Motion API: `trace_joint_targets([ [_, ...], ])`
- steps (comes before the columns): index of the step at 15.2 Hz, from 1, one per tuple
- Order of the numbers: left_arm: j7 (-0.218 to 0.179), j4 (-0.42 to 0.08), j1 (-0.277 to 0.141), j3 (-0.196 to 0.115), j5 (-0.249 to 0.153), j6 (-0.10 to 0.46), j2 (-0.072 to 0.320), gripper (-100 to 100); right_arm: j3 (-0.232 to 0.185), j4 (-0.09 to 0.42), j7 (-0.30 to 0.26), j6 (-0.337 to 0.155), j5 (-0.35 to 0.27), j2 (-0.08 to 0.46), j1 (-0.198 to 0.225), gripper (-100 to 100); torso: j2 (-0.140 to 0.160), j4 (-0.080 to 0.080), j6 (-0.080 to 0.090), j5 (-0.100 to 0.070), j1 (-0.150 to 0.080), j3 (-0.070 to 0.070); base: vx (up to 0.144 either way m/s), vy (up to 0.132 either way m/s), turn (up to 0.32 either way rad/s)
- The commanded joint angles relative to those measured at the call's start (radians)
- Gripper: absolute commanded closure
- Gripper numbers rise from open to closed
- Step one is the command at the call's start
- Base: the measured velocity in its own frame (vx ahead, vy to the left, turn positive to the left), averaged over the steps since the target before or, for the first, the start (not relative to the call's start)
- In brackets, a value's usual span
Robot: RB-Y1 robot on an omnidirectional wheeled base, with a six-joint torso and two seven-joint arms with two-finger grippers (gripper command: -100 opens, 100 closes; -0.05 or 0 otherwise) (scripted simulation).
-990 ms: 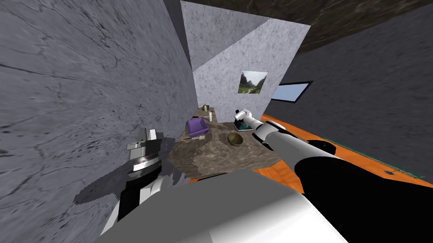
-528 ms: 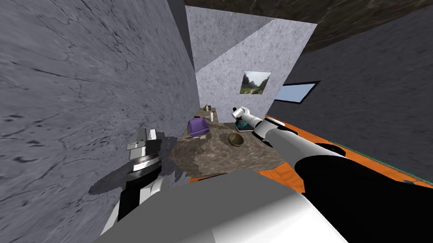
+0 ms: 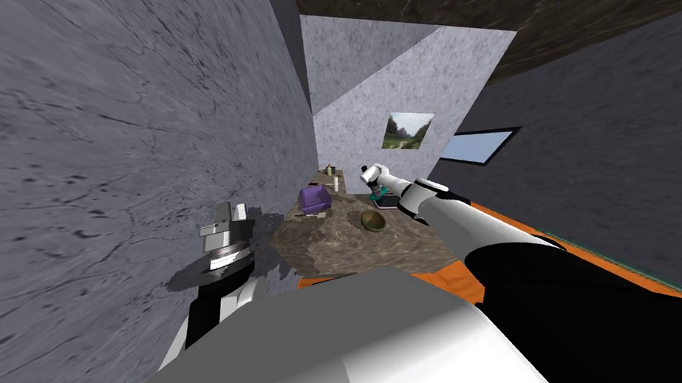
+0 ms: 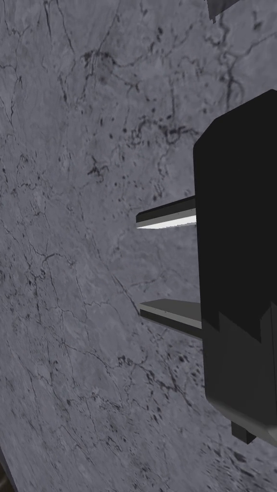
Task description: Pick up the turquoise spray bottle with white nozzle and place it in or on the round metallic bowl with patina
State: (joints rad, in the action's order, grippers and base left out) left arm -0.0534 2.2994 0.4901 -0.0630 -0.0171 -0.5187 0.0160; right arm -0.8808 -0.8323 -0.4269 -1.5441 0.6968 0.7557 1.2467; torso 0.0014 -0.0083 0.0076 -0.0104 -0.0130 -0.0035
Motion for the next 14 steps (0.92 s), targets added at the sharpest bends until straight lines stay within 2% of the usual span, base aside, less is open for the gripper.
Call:
trace_joint_targets([
  [1, 0.000, 0.000, 0.000, 0.000, 0.000, 0.000, 0.000, 0, -0.029, -0.019, -0.020, -0.016, 0.030, 0.003, 0.009, 100, 0.000, 0.000, 0.000, 0.000, 0.000, 0.000, -0.009, -0.017, 0.047],
  [2, 0.000, 0.000, 0.000, 0.000, 0.000, 0.000, 0.000, 0, -0.065, -0.041, -0.056, -0.036, 0.066, 0.009, 0.042, 100, 0.000, 0.000, 0.001, 0.000, 0.000, 0.000, -0.010, -0.017, 0.072],
  [3, 0.000, 0.000, 0.000, 0.000, 0.000, 0.000, 0.000, 0, -0.084, -0.041, -0.056, -0.036, 0.087, 0.009, 0.042, 100, 0.000, 0.000, 0.000, 0.000, 0.000, 0.000, -0.009, -0.022, 0.088],
  [4, 0.000, 0.000, 0.000, 0.000, 0.000, 0.000, 0.000, 0, -0.086, -0.041, -0.056, -0.036, 0.087, 0.009, 0.042, 100, 0.000, 0.000, 0.000, 0.000, 0.000, 0.000, -0.009, -0.017, 0.053],
  [5, 0.000, 0.000, 0.000, 0.000, 0.000, 0.000, 0.000, 0, -0.122, -0.063, -0.091, -0.054, 0.125, 0.013, 0.074, 100, 0.000, -0.001, 0.001, 0.000, 0.000, -0.001, -0.016, -0.016, 0.089],
  [6, 0.000, 0.000, 0.000, 0.000, 0.000, 0.000, 0.000, 0, -0.143, -0.063, -0.091, -0.054, 0.144, 0.013, 0.074, 100, 0.000, 0.000, 0.000, 0.001, 0.001, 0.000, -0.016, -0.023, 0.104],
  [7, 0.000, 0.000, 0.000, 0.000, 0.000, 0.000, 0.000, 0, -0.143, -0.063, -0.091, -0.054, 0.144, 0.013, 0.074, 100, 0.000, -0.001, 0.000, 0.000, 0.001, 0.000, -0.009, -0.019, 0.051],
  [8, 0.000, 0.000, 0.000, 0.000, 0.000, 0.000, 0.000, 0, -0.180, -0.085, -0.127, -0.072, 0.181, 0.017, 0.105, 100, 0.000, -0.001, 0.001, 0.000, 0.000, -0.001, -0.012, -0.019, 0.091],
  [9, 0.000, 0.000, 0.000, 0.000, 0.000, 0.000, 0.000, 0, -0.200, -0.085, -0.127, -0.072, 0.200, 0.017, 0.105, 100, 0.000, 0.000, 0.000, 0.000, 0.000, 0.000, -0.013, -0.022, 0.093],
  [10, 0.000, 0.000, 0.000, 0.000, 0.000, 0.000, 0.000, 0, -0.200, -0.085, -0.127, -0.072, 0.200, 0.017, 0.105, 100, 0.000, -0.001, 0.001, 0.000, 0.000, 0.000, -0.012, -0.014, 0.033],
  [11, 0.000, 0.000, 0.000, 0.000, 0.000, 0.000, 0.000, 0, -0.237, -0.106, -0.162, -0.088, 0.238, 0.021, 0.136, 100, 0.000, -0.001, 0.001, 0.000, 0.000, 0.000, -0.014, -0.017, 0.069],
  [12, 0.000, 0.000, 0.000, 0.000, 0.000, 0.000, 0.000, 0, -0.256, -0.106, -0.162, -0.088, 0.256, 0.021, 0.136, 100, 0.000, 0.000, 0.001, 0.000, 0.000, 0.000, -0.019, -0.024, 0.070],
  [13, 0.000, 0.000, 0.000, 0.000, 0.000, 0.000, 0.000, 0, -0.279, -0.126, -0.196, -0.103, 0.280, 0.024, 0.165, 100, 0.000, 0.000, 0.001, 0.000, 0.000, 0.000, -0.026, -0.031, 0.104],
  [14, 0.000, 0.000, 0.000, 0.000, 0.000, 0.000, 0.000, 0, -0.301, -0.126, -0.196, -0.103, 0.303, 0.024, 0.165, 100, 0.001, 0.000, 0.000, 0.001, 0.000, 0.000, -0.027, -0.035, 0.103],
])
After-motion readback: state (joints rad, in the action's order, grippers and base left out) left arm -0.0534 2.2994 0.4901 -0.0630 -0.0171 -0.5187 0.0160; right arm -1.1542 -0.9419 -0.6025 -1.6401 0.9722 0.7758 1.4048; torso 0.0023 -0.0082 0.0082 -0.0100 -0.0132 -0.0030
